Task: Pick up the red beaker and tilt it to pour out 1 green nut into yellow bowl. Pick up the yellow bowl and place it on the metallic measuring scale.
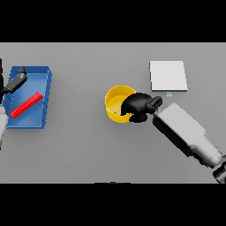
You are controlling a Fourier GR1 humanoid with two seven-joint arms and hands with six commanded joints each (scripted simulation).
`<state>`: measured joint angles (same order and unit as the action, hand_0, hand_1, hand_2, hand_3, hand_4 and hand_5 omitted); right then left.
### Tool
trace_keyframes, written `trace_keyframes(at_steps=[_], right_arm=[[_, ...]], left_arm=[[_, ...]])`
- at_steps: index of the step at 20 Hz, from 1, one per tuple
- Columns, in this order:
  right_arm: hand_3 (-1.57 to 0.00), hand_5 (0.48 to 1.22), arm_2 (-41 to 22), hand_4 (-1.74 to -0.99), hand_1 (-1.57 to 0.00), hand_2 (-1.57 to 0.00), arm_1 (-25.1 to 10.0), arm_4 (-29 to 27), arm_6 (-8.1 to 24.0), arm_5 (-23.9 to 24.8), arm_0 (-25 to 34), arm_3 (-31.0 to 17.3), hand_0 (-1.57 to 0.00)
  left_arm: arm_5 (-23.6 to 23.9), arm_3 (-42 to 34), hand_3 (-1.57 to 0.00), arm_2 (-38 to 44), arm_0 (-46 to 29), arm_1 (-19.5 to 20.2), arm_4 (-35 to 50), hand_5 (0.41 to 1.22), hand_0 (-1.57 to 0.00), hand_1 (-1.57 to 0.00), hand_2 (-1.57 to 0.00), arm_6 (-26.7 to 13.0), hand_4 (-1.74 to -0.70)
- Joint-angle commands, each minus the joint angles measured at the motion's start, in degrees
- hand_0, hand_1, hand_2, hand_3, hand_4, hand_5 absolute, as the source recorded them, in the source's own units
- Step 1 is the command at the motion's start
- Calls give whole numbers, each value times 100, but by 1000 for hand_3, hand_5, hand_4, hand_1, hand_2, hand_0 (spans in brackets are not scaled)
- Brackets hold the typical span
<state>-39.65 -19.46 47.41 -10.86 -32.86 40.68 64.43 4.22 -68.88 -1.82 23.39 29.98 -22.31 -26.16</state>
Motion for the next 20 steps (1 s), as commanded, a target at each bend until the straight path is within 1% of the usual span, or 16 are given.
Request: trace_keyframes(at_steps=[1, 3, 4, 5, 6, 7, 8, 9, 10, 12, 14, 15, 16, 18, 19, 20], right_arm=[[-1405, 1210, 9, -1725, -1531, -1306, -54, 25, -16, 4, 50, 32, -1531], [-1336, 1214, 104, -1731, -1545, -1356, -89, -44, 114, -120, 123, 162, -1546], [-1309, 1215, 159, -1733, -1550, -1371, -49, -84, 217, -159, 125, 207, -1551], [-1286, 1217, 210, -1735, -1554, -1386, -125, -97, 241, -211, 145, 325, -1555], [-1266, 1217, 254, -1736, -1558, -1404, -139, -109, 342, -301, 193, 408, -1558], [-1252, 1218, 340, -1737, -1560, -1413, -213, -170, 369, -369, 179, 569, -1561], [-1242, 1219, 400, -1738, -1563, -1419, -270, -203, 400, -401, 168, 691, -1563], [-1257, 1219, 491, -1738, -1564, -1414, -339, -235, 497, -435, 145, 866, -1564], [-1268, 1220, 551, -1739, -1566, -1422, -394, -212, 533, -403, 200, 898, -1566], [-1266, 1220, 668, -1740, -1568, -1436, -467, -207, 549, -356, 282, 809, -1568], [-1376, 1220, 771, -1740, -1569, -1439, -464, -214, 483, -266, 412, 564, -1569], [-1347, 1220, 863, -1740, -1569, -1465, -483, -237, 481, -242, 466, 457, -1569], [-1309, 1220, 949, -1740, -1570, -1472, -609, -238, 452, -251, 518, 407, -1570], [-1257, 1221, 1088, -1741, -1570, -1492, -731, -234, 410, -103, 548, 246, -1570], [-1239, 1221, 1140, -1741, -1570, -1504, -787, -201, 349, 19, 586, 153, -1570], [-1227, 1221, 1219, -1741, -1570, -1516, -839, -170, 362, 115, 636, 29, -1570]], left_arm=[[2, -63, 1, -33, -45, -31, -11, 685, 1, 1, 1, -20, -731], [28, -24, 1, -40, -48, -38, -30, 690, 1, 1, 1, 19, -729], [19, 0, 1, -29, -34, -32, -16, 691, 1, 1, 1, 26, -732], [16, -64, 1, -28, -95, -12, -13, 692, 1, 1, 1, 67, -733], [-2, -43, 1, -17, -8, 13, -21, 690, 1, 1, 1, -1, -735], [-6, -146, 1, -40, -67, -6, -3, 695, 1, 1, 1, 97, -736], [2, -160, 1, -39, -37, -20, -15, 697, 1, 1, 1, -19, -734], [8, -150, 1, -31, -26, 12, -32, 696, 1, 1, 1, 2, -738], [6, -108, 1, -19, 0, 33, -39, 693, 1, 1, 1, -12, -739], [10, -128, 1, 8, -58, 26, 2, 697, 1, 1, 1, 21, -736], [-4, -138, 1, 29, -11, 22, 37, 697, 1, 1, 1, 5, -746], [-34, -131, 1, 33, 14, 53, 35, 700, 1, 1, 1, -4, -743], [-40, -91, 1, 40, 5, 88, 13, 702, 1, 1, 1, -28, -741], [-31, -135, 1, 1, 8, 68, -31, 708, 1, 1, 1, -95, -744], [-31, -113, 1, 21, -7, 79, -13, 710, 1, 1, 1, -51, -744], [-42, -153, 1, 0, -39, 61, -15, 710, 1, 1, 1, -70, -744]])
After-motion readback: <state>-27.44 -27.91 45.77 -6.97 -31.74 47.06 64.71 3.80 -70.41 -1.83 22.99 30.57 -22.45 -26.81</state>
